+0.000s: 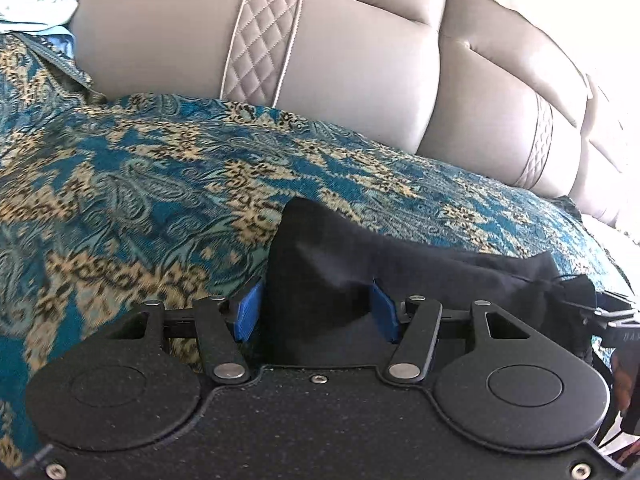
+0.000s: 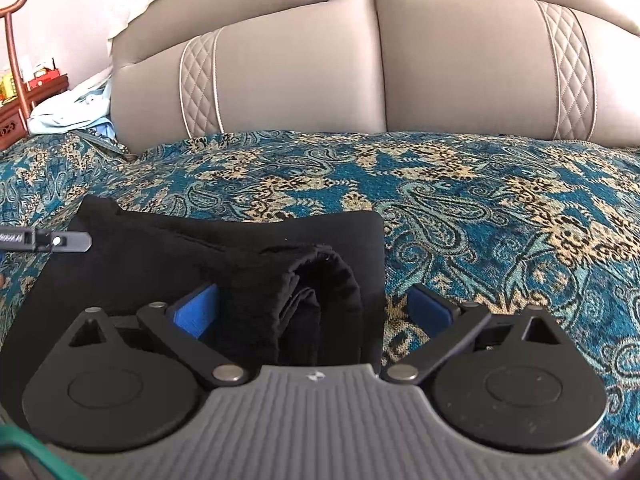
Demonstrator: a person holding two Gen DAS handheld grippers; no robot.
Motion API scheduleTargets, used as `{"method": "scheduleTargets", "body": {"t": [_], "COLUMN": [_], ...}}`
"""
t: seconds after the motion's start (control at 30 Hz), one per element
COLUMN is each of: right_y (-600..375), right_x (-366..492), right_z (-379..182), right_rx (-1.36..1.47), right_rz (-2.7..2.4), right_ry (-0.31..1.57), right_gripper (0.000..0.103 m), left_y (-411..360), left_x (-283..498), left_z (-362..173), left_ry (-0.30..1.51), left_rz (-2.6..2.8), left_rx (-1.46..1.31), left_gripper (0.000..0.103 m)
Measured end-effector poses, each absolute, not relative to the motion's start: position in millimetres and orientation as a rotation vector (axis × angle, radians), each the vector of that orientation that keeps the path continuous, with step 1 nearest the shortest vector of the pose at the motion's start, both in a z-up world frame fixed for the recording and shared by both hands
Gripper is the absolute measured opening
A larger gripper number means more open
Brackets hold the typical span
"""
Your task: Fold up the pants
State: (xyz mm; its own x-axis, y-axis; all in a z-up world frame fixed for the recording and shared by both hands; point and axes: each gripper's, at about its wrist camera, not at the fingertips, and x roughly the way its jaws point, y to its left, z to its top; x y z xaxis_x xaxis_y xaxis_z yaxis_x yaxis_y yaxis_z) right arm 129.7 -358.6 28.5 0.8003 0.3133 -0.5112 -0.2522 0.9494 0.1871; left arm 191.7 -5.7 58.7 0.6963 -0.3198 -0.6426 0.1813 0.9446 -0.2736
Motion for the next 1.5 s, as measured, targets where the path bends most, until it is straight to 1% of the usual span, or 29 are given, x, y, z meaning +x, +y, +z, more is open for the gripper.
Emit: {"method": "scheduleTargets", "body": {"t": [0.13, 0.2, 0.27, 0.33, 0.4, 0.47, 0.53, 0.6, 0.63, 0.67, 0.7, 0.73, 0.77, 0.83, 0.87, 0.93, 1.07, 1.33, 1.5], "right_y": [-359.2, -359.4, -358.5, -357.0, -356.2, -356.6, -356.4, -356.3, -356.3, -356.0, -354.9, -353.8, -352.4, -346.5, -341.9, -330.5, -316.5, -301.2, -299.6], "right_x": [130.9, 130.9, 129.9, 128.8, 127.9, 127.4, 126.9, 126.7, 126.2, 125.9, 125.2, 125.0, 124.8, 125.2, 126.3, 129.9, 145.0, 201.6, 234.1], "right_z": [28.1, 28.1, 28.7, 29.0, 29.4, 29.5, 29.6, 29.7, 29.8, 29.9, 29.9, 29.9, 29.8, 29.4, 29.9, 34.0, 45.8, 74.0, 75.9], "right_rx": [0.114, 0.119, 0.125, 0.134, 0.139, 0.148, 0.155, 0.163, 0.169, 0.176, 0.181, 0.191, 0.208, 0.253, 0.258, 0.249, 0.247, 0.271, 0.275], "right_rz": [0.325, 0.336, 0.349, 0.354, 0.357, 0.360, 0.360, 0.363, 0.364, 0.363, 0.362, 0.360, 0.366, 0.372, 0.370, 0.366, 0.360, 0.346, 0.312], "right_ry": [0.559, 0.554, 0.548, 0.543, 0.540, 0.541, 0.540, 0.540, 0.539, 0.539, 0.539, 0.540, 0.544, 0.556, 0.555, 0.546, 0.525, 0.464, 0.440], "right_gripper": [0.096, 0.092, 0.083, 0.081, 0.078, 0.076, 0.074, 0.071, 0.068, 0.064, 0.061, 0.053, 0.046, 0.042, 0.039, 0.036, 0.031, 0.030, 0.030], "left_y": [-5.9, -4.5, -2.3, -0.9, -1.6, -5.5, -12.7, -17.6, -18.4, -17.0, -14.1, -10.1, -6.8, -4.8, -5.8, -5.5, -3.3, -10.1, -22.3], "left_x": [202.2, 205.5, 207.2, 207.7, 208.6, 207.3, 205.6, 202.8, 202.0, 200.7, 198.9, 196.9, 194.2, 187.4, 185.4, 187.0, 207.5, 280.1, 325.5], "left_z": [54.8, 52.8, 50.9, 49.5, 47.9, 47.1, 46.4, 46.0, 46.1, 46.8, 48.3, 49.7, 50.8, 54.2, 56.4, 61.5, 71.9, 103.6, 102.6], "left_ry": [0.746, 0.741, 0.733, 0.724, 0.713, 0.702, 0.690, 0.682, 0.680, 0.679, 0.681, 0.685, 0.678, 0.650, 0.636, 0.613, 0.588, 0.525, 0.524], "left_rz": [-0.313, -0.330, -0.346, -0.355, -0.367, -0.377, -0.379, -0.370, -0.366, -0.345, -0.310, -0.293, -0.291, -0.273, -0.255, -0.215, -0.152, -0.079, -0.066], "left_rx": [-0.223, -0.225, -0.231, -0.238, -0.244, -0.237, -0.206, -0.182, -0.180, -0.195, -0.223, -0.251, -0.272, -0.269, -0.257, -0.258, -0.254, -0.186, -0.128], "left_gripper": [0.060, 0.061, 0.063, 0.065, 0.072, 0.082, 0.086, 0.086, 0.082, 0.063, 0.053, 0.040, 0.028, 0.018, 0.015, 0.014, 0.014, 0.014, 0.014]}}
